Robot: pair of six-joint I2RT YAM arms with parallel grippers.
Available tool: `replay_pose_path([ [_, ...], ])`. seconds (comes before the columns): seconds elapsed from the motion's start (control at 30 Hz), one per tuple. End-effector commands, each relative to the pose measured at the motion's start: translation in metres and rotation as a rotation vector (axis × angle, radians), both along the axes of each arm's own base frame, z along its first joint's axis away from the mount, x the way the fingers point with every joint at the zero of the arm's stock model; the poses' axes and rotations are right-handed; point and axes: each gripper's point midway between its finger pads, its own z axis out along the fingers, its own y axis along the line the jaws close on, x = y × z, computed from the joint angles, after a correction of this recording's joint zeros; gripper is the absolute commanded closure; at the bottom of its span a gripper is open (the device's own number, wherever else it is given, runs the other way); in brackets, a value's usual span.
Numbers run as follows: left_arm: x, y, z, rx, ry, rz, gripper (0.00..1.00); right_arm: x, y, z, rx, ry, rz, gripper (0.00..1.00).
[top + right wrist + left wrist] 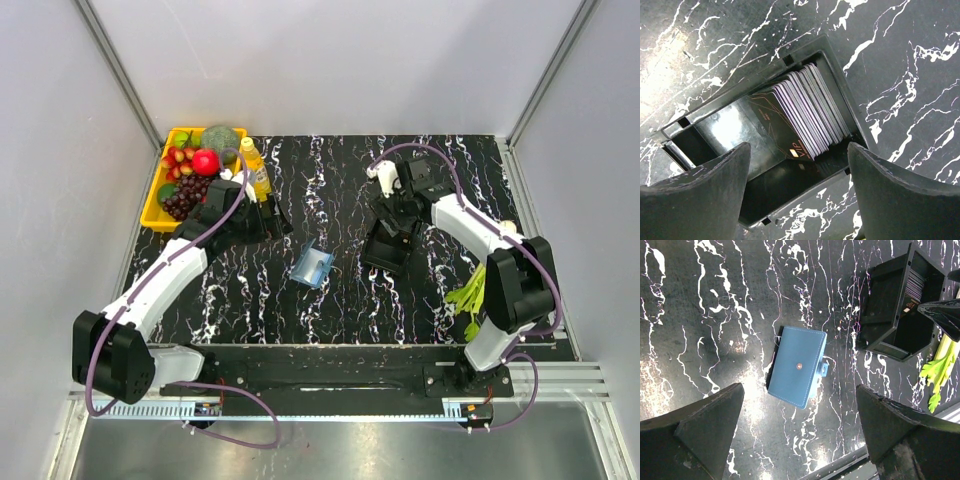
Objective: Put the credit cards into the card holder
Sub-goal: Pick up the credit card from the storage box.
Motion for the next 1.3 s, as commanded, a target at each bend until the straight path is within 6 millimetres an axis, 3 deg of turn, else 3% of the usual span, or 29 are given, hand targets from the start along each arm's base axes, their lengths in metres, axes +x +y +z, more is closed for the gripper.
replay_pose_path([
  [0.0, 0.003, -0.005, 0.008, -0.031, -0.035, -0.019, 0.01, 0.007, 0.016, 0.006, 0.038, -0.026, 0.029, 0.18],
  [0.43, 0.006, -0.008, -0.001, -0.037, 0.000, -0.018, 0.01, 0.000, 0.015, -0.031, -0.009, 0.057, 0.011, 0.15],
  [0.83, 0.007, -0.009, -0.006, -0.044, 0.012, -0.018, 0.01, 0.008, -0.003, -0.047, -0.146, 0.015, -0.054, 0.15],
  [1.03, 0.007, -0.010, -0.008, -0.045, 0.020, -0.021, 0.01, 0.009, 0.001, -0.051, -0.155, 0.001, -0.053, 0.14],
  [1.27, 0.007, -0.011, -0.010, -0.048, 0.024, -0.023, 0.01, 0.010, 0.003, -0.057, -0.179, -0.002, -0.066, 0.22],
])
